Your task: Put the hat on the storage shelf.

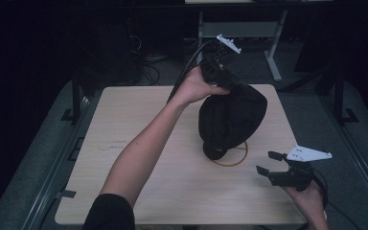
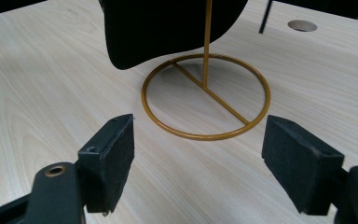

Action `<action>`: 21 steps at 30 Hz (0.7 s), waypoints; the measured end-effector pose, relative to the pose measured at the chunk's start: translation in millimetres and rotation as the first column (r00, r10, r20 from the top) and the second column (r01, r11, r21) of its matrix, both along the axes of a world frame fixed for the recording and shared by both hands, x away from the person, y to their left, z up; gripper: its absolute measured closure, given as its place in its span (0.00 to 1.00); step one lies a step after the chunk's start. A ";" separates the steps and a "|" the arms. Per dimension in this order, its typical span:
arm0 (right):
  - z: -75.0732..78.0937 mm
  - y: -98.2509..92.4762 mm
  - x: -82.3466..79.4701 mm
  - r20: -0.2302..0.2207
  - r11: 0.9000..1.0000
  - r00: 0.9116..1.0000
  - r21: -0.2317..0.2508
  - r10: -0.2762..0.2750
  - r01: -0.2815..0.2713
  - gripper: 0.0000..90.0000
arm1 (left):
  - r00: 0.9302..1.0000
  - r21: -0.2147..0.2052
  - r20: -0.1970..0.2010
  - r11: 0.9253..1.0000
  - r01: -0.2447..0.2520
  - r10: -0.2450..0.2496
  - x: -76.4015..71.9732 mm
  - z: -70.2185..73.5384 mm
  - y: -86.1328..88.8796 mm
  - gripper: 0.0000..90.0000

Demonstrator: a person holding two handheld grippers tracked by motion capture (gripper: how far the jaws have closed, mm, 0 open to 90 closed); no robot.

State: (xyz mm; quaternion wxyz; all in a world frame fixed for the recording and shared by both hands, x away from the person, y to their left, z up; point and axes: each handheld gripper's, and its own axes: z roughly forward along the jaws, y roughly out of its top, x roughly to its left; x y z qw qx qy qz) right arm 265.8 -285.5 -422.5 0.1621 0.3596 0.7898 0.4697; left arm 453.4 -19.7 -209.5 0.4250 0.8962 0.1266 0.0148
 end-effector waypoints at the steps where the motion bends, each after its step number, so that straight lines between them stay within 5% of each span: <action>1: -0.2 0.2 0.1 -0.001 1.000 1.000 0.000 -0.001 0.001 0.27 | 1.000 0.000 0.002 1.000 -0.002 0.002 -0.2 0.7 2.0 0.51; 21: -0.3 4.6 -0.3 0.005 1.000 1.000 -0.015 -0.013 0.013 0.25 | 0.997 -0.010 0.028 0.997 -0.078 0.078 -12.2 0.9 52.6 0.47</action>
